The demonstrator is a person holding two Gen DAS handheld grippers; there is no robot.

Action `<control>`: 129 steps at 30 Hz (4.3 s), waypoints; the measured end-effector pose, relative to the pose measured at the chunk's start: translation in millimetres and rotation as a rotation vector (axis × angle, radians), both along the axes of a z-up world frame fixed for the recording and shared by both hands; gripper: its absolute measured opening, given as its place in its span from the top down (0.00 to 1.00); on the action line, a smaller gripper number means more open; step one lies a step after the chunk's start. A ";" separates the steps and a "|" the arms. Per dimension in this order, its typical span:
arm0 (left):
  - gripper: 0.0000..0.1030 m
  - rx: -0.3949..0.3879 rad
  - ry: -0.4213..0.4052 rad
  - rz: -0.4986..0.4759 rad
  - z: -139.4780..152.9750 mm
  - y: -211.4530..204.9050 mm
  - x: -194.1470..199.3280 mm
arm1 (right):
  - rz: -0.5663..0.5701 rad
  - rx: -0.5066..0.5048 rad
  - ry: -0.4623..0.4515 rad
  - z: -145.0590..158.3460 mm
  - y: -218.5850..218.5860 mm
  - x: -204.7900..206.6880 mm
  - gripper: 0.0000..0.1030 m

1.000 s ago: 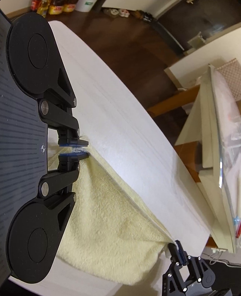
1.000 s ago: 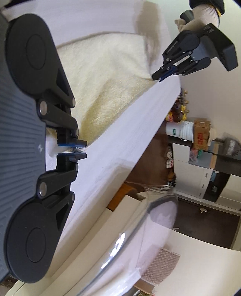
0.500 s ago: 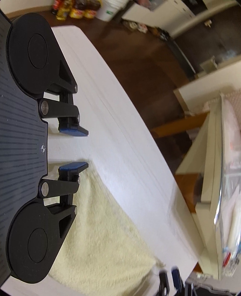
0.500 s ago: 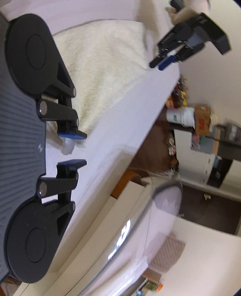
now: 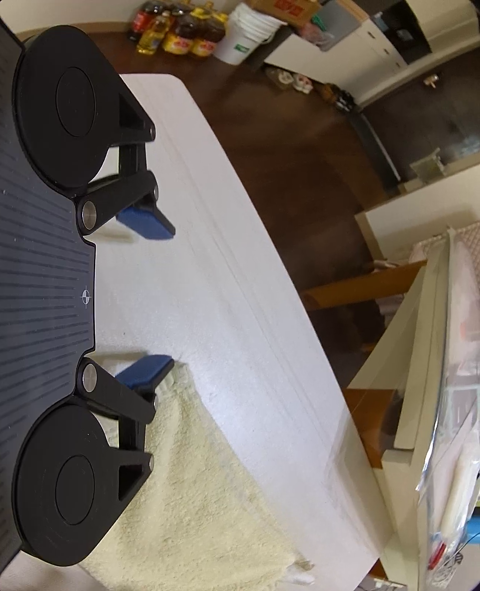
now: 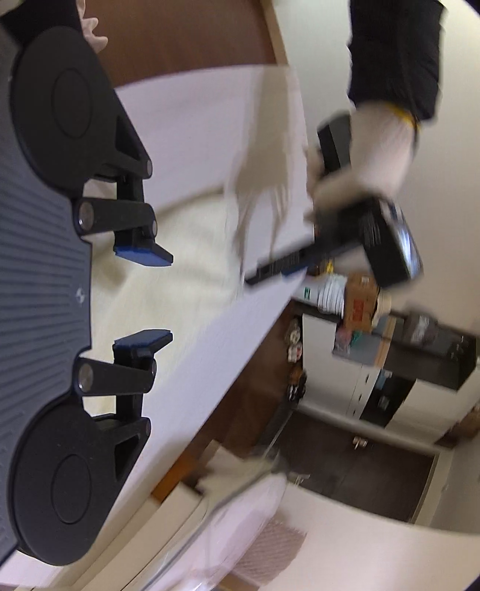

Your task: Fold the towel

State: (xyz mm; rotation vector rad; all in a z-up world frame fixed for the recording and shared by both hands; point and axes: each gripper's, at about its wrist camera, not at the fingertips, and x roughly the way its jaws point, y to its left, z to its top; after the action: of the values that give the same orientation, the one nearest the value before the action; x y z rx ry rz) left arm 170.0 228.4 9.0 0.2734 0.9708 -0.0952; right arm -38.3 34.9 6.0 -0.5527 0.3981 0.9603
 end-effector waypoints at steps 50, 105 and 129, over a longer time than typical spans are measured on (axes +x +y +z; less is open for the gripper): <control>0.10 0.142 -0.167 -0.434 0.0 -20.7 -81.5 | -0.033 0.065 0.048 15.5 -50.7 -7.3 0.91; 0.89 0.190 0.084 -1.098 29.1 -179.7 -26.6 | -0.312 0.456 0.376 5.6 -144.0 148.8 0.93; 0.64 0.109 0.048 -0.955 -18.8 -192.4 46.8 | -0.538 0.429 0.413 -49.1 -181.2 185.4 0.80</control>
State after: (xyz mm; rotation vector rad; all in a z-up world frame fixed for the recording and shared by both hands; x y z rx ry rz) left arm 216.8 36.0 -9.9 0.8228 0.8230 -0.9245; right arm 147.1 -146.3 -43.1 0.1529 0.6484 0.6016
